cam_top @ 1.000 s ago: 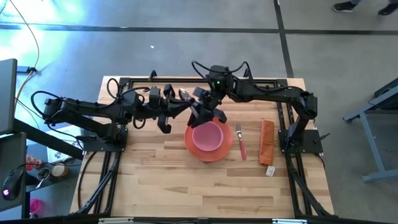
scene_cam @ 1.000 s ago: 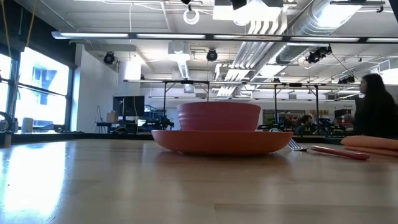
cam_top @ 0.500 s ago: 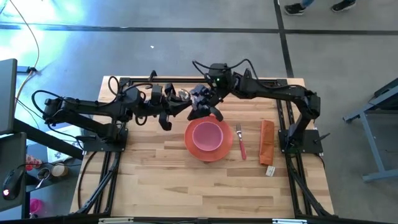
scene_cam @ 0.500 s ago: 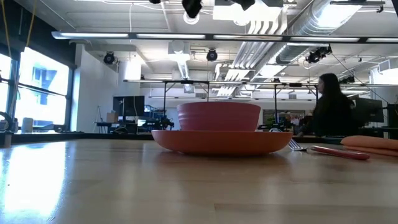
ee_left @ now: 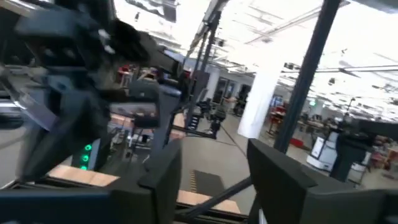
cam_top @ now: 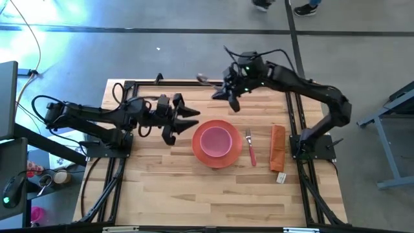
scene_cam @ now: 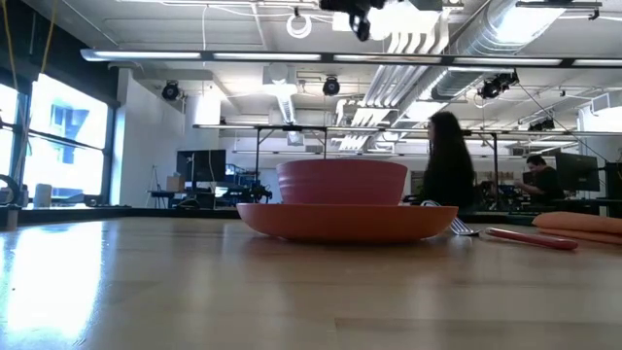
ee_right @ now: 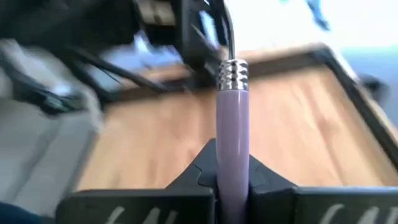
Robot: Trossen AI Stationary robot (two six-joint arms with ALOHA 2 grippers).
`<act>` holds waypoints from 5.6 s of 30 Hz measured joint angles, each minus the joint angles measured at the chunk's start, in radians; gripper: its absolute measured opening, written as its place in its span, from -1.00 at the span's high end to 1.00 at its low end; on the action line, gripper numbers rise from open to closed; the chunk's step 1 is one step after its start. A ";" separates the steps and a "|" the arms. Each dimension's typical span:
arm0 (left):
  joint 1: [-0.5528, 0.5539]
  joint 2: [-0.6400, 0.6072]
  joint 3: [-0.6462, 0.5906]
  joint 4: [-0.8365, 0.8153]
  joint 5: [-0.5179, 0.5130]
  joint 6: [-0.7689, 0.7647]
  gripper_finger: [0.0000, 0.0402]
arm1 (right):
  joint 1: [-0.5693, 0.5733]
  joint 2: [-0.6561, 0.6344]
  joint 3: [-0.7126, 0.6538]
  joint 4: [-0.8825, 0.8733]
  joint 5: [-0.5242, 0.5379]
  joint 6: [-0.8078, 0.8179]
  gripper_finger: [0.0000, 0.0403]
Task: Set table place
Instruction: Put the spoon into the bowl on the plate, then adjust the bowl on the plate
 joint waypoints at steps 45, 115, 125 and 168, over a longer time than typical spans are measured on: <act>0.125 -0.277 0.000 -0.616 -0.078 -0.016 0.03 | 0.491 0.425 -0.001 -0.674 0.678 0.211 1.00; 0.124 -0.277 0.000 -0.614 0.017 0.000 0.03 | 0.389 0.473 0.097 -0.881 0.559 0.188 0.59; 0.124 -0.277 0.000 -0.627 0.019 0.000 0.03 | 0.406 0.472 0.128 -0.966 0.545 0.261 0.59; 0.190 0.535 0.150 -0.731 -0.050 -0.076 1.00 | 0.524 0.005 0.522 -0.995 1.158 0.517 1.00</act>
